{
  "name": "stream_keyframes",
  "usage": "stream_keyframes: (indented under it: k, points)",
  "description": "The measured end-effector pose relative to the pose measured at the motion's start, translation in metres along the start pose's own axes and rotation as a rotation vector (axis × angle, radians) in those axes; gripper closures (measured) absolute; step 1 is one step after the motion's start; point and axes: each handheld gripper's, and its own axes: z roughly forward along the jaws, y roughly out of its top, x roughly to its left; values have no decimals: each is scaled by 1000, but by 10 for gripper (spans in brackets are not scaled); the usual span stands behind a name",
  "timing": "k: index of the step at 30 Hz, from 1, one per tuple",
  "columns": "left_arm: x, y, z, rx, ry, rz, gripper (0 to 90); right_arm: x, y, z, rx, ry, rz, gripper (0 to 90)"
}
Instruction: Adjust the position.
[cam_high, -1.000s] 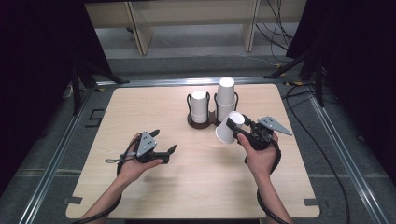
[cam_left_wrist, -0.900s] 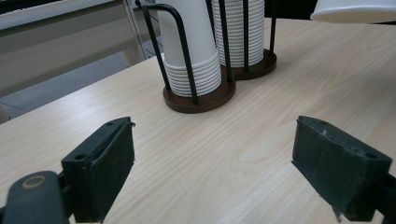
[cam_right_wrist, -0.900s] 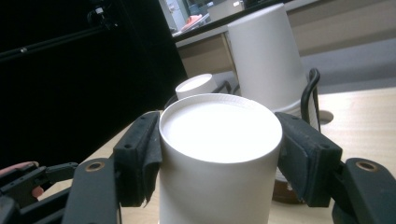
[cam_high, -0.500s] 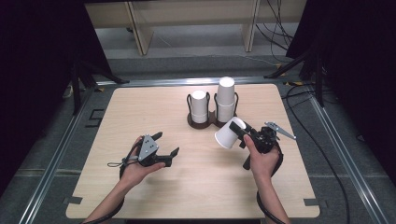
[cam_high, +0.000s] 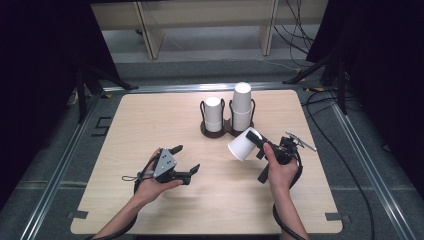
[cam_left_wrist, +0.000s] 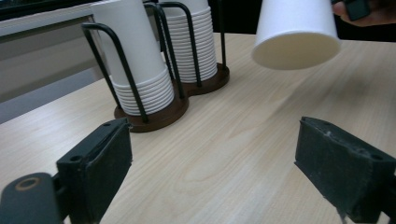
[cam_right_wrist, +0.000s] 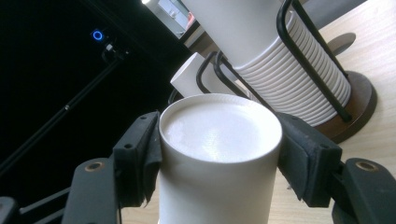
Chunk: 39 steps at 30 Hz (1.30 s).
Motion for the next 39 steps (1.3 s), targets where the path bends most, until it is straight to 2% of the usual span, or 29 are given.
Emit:
stream_keyframes:
  k: [1, 2, 4, 6, 7, 8, 9, 12, 13, 14, 20, 22, 23, 24, 29, 30, 32, 34, 39]
  points:
    - [-1, -1, 2, -18, -6, -4, 94, 0, 0, 1, 4, 2, 14, 349]
    - [-2, -1, 2, -17, -10, -7, 89, -2, -1, 2, 1, 9, 20, 350]
    - [-3, -1, 1, -2, -18, 1, 76, -2, -2, 4, 6, -7, 34, 349]
    - [-4, 0, 1, -3, -16, 1, 72, -4, -3, 6, 2, -3, 45, 350]
    - [-4, -1, 2, -20, -18, -3, 72, -4, -3, 6, 3, -1, 50, 350]
    - [-4, 0, 0, -5, -16, 2, 71, -2, -4, 7, 4, 2, 85, 350]
    - [-4, 1, 0, -8, -15, 0, 71, -5, -4, 9, -1, 3, 36, 350]
    - [-4, 1, 0, -10, -16, 4, 70, -6, -6, 11, 3, 2, 48, 350]
    - [-4, 1, 0, -11, -18, 4, 70, -2, -7, 12, 8, 12, 103, 350]
    - [-5, 1, 0, -12, -18, 4, 70, -6, -7, 14, -5, 12, 49, 350]
    - [-6, 0, 1, -28, -25, 3, 70, -2, -9, 18, 16, 23, 107, 350]
    - [-6, 1, 0, -14, -24, 9, 70, -4, -9, 21, 5, 27, 86, 350]
    - [-7, 1, 0, -14, -26, 9, 69, -3, -9, 21, 14, 33, 113, 350]
    - [-7, 2, 1, -16, -27, 8, 69, -4, -9, 21, 9, 29, 86, 350]
    - [-9, 3, 4, -21, -38, 14, 64, -4, -9, 21, 9, 51, 102, 350]
    - [-10, 3, 5, -18, -40, 15, 60, -3, -9, 20, 12, 43, 101, 350]
    - [-11, 3, 8, -8, -54, 18, 51, -3, -10, 22, -3, 43, 106, 350]
    - [-13, 3, 13, -24, -64, 13, 38, -3, -9, 21, 5, 42, 105, 350]
    - [-15, 7, 25, -19, -84, 6, 24, -2, -10, 21, 4, 48, 119, 350]
